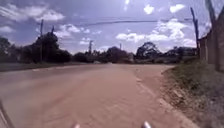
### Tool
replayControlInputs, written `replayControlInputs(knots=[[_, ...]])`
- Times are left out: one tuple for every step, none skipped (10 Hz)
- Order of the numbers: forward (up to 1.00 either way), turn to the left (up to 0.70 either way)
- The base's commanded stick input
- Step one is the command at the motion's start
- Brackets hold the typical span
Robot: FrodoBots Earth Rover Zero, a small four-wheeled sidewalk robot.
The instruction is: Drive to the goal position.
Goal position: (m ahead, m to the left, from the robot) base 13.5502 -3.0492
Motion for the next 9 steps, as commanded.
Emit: replayControlInputs(knots=[[0.50,0.00],[0.50,0.00],[0.50,0.00],[0.50,0.00],[0.50,0.00],[0.50,0.00],[0.50,0.00],[0.50,0.00],[0.50,0.00]])
